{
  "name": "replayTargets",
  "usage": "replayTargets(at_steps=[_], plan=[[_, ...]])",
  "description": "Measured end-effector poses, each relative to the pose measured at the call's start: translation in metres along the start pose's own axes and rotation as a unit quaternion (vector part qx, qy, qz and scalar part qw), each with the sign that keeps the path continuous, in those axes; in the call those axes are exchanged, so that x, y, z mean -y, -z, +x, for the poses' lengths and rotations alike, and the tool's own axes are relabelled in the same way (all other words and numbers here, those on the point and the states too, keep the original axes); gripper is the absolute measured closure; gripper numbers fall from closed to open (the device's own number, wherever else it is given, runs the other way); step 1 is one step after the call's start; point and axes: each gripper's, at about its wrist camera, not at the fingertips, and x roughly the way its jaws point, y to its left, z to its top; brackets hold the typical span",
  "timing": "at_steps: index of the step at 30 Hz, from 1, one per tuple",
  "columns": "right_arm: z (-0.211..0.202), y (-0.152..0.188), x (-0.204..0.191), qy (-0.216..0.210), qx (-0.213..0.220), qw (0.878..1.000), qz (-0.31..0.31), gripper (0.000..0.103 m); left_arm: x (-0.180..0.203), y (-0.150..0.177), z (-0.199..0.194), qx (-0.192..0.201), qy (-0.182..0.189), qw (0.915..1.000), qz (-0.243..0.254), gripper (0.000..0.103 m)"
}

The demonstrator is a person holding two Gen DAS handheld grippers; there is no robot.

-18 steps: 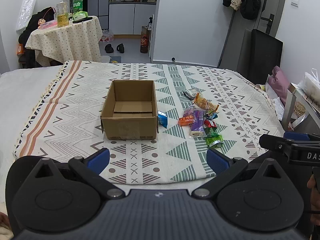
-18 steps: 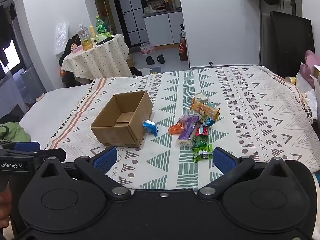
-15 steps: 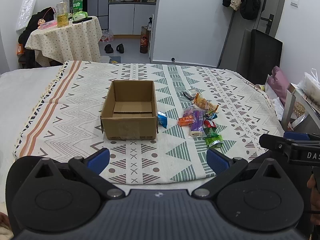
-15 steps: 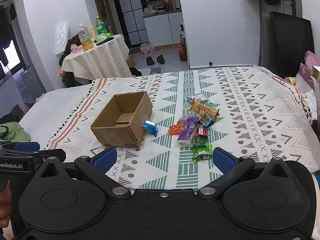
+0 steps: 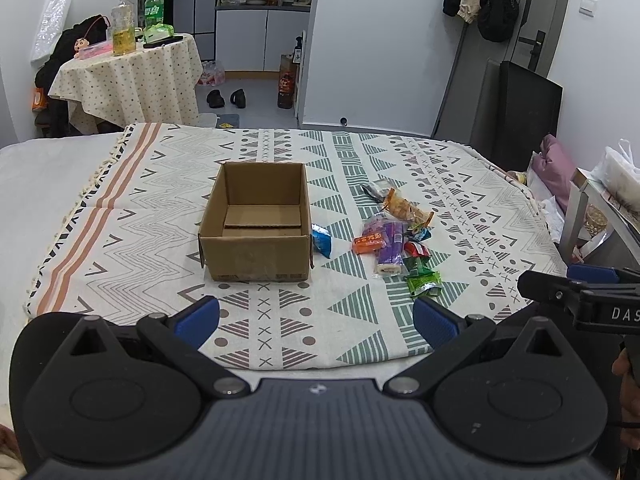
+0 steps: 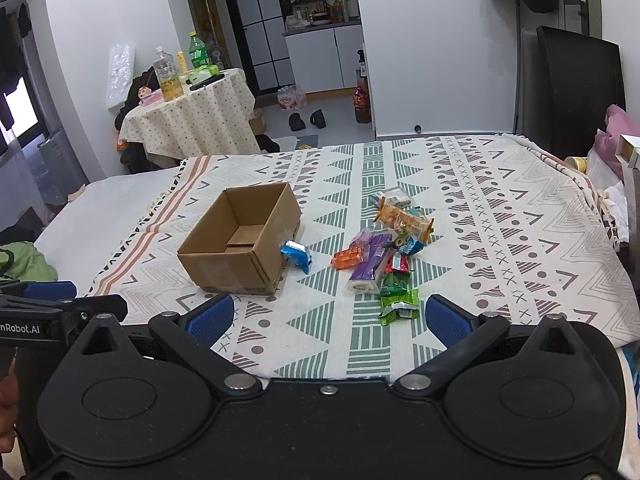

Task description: Organize snacks

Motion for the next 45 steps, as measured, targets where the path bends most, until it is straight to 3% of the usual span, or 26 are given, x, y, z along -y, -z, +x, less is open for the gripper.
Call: replayTargets(at_steps=[45], plan=[[-0.012,0.002,0.011,0.020,0.008,1.000,0.005,0.000,0.007,0.003,-0.006,0.011,0.023,0.9997,-0.002,0.001]])
